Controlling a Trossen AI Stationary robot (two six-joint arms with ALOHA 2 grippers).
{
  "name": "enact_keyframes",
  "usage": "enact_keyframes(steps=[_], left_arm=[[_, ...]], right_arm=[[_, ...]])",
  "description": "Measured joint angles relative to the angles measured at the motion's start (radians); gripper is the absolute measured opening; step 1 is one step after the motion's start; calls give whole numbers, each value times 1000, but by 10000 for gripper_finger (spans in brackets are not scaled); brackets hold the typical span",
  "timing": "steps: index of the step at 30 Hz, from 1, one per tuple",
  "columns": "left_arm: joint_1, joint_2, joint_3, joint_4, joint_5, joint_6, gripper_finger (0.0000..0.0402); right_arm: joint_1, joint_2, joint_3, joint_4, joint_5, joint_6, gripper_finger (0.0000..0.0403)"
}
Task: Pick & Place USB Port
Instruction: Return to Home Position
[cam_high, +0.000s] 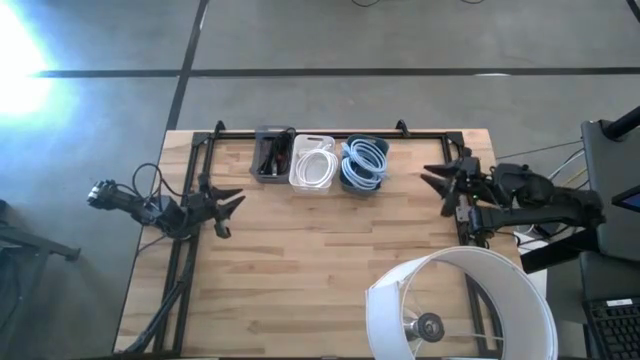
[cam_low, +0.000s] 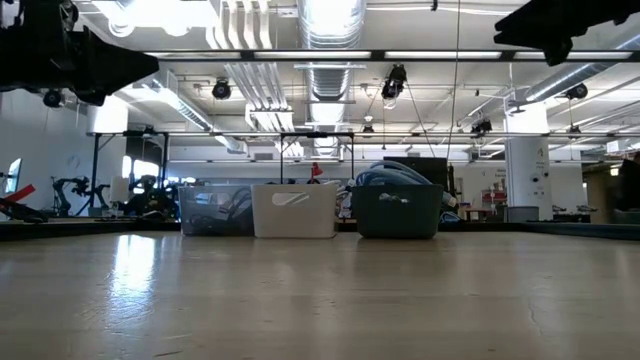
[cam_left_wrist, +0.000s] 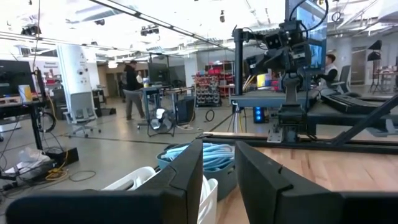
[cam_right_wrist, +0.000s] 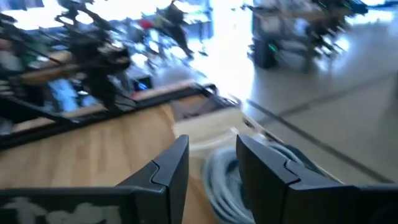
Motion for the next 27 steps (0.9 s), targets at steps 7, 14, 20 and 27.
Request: enact_keyframes(steps=[7, 14, 20, 27], left_arm=[[0, 0, -1, 0, -1, 14, 97], [0, -10, -1, 13, -2, 57, 97], [0, -15, -2, 10, 4, 94, 97], [0, -25, -3, -5, 111, 147, 97]], right_arm=[[0, -46, -212, 367, -174, -90, 138], [0, -173, -302, 399, -194, -78, 140], [0, -334, -361, 395, -198, -96, 131], [0, -318, -396, 402, -196, -83, 123]])
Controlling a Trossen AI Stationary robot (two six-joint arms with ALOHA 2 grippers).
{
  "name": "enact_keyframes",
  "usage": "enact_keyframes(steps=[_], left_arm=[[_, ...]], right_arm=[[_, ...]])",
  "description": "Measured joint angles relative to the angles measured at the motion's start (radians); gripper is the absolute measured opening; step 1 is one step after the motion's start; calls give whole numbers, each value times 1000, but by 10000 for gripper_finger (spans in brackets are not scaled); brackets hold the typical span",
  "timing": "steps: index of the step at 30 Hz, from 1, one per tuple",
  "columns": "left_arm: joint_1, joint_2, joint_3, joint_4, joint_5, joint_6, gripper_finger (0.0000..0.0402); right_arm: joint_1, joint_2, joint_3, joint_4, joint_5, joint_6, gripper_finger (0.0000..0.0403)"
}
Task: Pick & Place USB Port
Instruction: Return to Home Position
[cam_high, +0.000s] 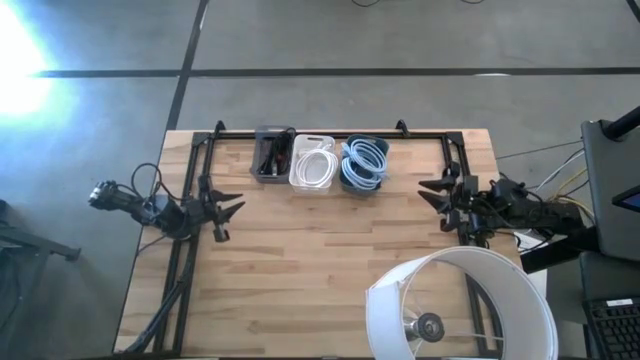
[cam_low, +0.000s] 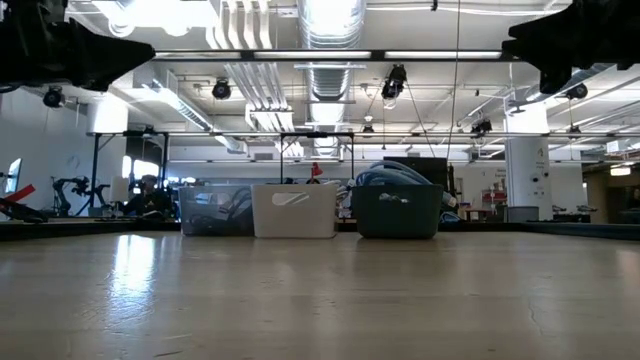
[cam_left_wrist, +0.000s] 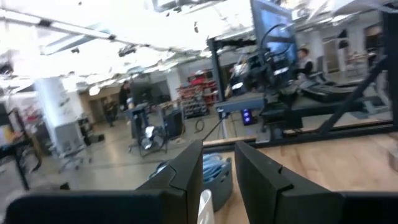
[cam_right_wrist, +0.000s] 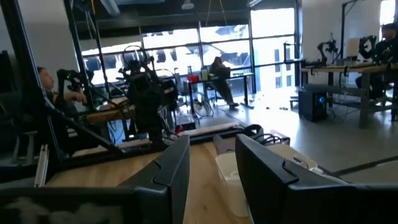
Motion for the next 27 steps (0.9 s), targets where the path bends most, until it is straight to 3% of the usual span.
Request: enact_keyframes(steps=[19, 27], left_arm=[[3, -18, 0, -107, 76, -115, 96], [4, -17, 0, -113, 61, -128, 96]], right_arm=[[0, -26, -74, 15, 5, 9, 137], [0, -26, -194, 160, 12, 1, 125]])
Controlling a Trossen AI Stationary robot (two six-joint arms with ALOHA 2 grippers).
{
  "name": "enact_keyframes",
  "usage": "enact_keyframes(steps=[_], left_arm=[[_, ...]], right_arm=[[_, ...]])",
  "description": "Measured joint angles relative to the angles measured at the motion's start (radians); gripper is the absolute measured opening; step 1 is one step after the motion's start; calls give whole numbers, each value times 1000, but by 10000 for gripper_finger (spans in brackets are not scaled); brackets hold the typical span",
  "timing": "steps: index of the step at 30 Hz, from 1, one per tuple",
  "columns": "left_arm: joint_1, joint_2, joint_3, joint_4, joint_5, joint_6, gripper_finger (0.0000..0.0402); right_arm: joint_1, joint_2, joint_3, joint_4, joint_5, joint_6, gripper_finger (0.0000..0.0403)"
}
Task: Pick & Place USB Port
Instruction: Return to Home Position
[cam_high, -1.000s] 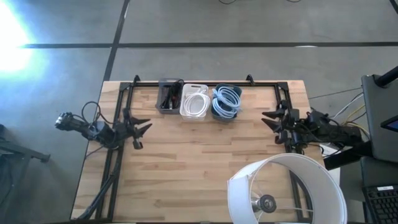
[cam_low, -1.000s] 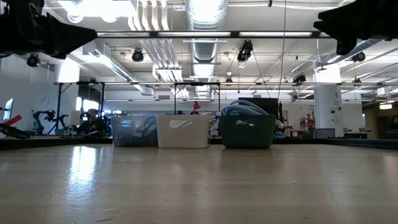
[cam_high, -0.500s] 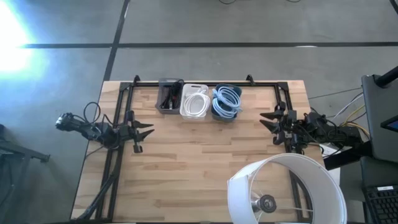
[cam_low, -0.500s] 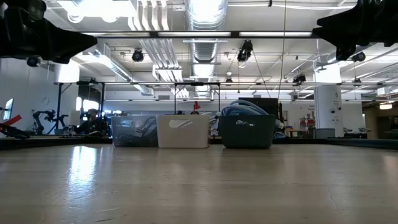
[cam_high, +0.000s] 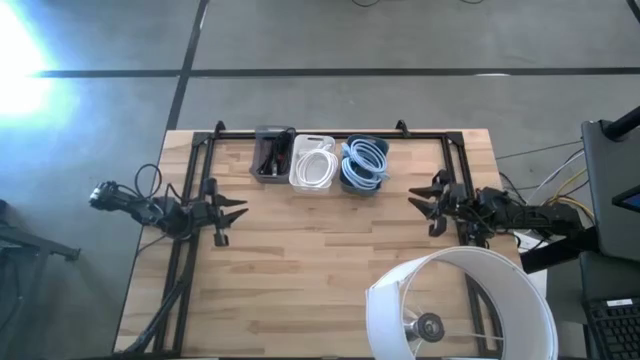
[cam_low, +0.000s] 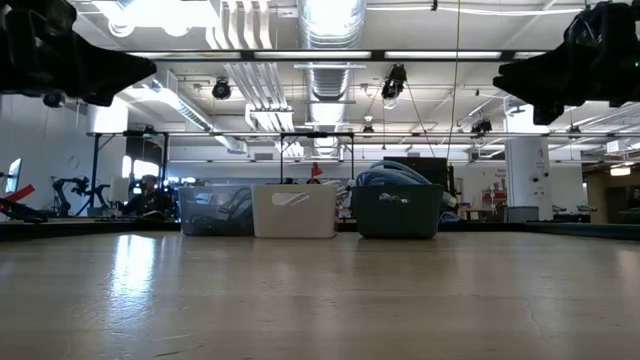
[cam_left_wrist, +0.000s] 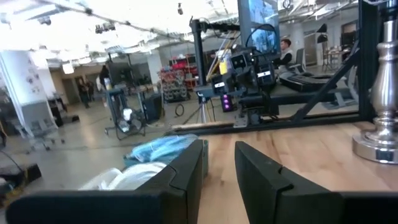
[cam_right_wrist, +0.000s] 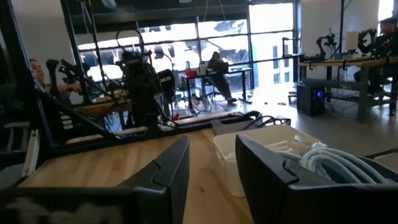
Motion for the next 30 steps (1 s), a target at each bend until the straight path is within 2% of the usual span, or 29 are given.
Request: enact_keyframes(steps=[14, 22, 30], left_arm=[[0, 0, 0, -65, 0, -73, 97], [-1, 0, 0, -65, 0, -72, 97], [-1, 0, 0, -65, 0, -72, 97]], right_arm=[[-2, 16, -3, -48, 34, -52, 127], [-2, 21, -2, -88, 34, 32, 134], [-2, 21, -2, -89, 34, 27, 122]])
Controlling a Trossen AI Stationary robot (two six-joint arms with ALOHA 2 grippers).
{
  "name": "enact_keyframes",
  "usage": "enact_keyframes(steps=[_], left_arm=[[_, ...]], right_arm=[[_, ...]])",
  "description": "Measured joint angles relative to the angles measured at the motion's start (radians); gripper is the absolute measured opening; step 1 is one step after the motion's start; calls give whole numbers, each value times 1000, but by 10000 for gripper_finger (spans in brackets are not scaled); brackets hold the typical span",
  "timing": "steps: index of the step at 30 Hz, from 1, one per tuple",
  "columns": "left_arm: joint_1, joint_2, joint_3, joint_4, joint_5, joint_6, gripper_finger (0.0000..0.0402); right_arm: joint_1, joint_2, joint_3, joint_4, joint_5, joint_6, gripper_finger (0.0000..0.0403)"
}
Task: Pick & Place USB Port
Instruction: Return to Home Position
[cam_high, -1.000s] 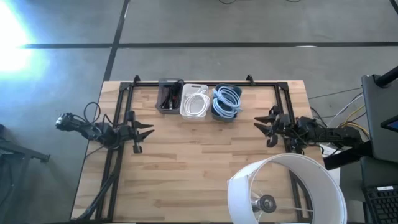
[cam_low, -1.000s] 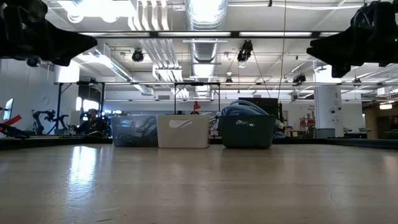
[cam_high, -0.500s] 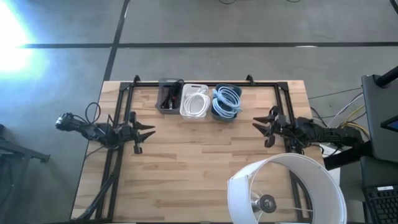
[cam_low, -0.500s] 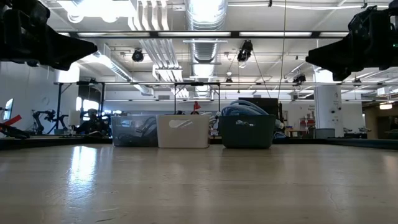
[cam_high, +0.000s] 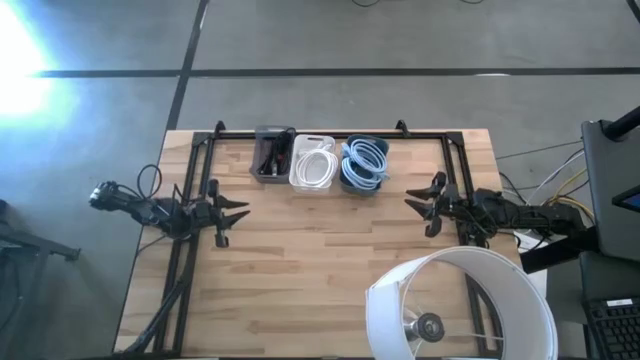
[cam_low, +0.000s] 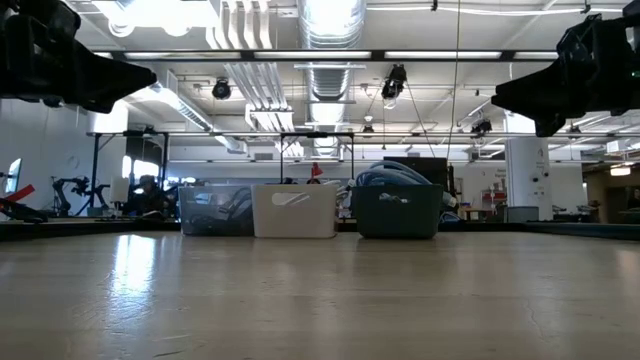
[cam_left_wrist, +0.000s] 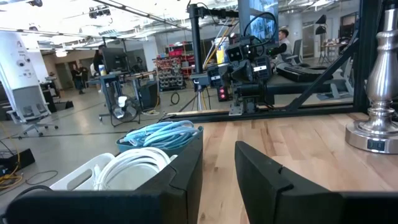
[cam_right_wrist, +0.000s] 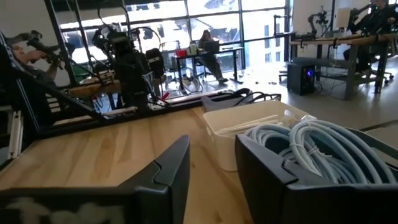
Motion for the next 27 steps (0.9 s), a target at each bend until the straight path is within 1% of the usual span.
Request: enact_keyframes(steps=[8, 23, 27], left_arm=[[0, 0, 0, 0, 0, 0, 97], [0, 0, 0, 0, 0, 0, 97], [0, 0, 0, 0, 0, 0, 97]], right_arm=[[0, 0, 0, 0, 0, 4, 114], [0, 0, 0, 0, 0, 7, 132], [0, 0, 0, 0, 0, 7, 131]])
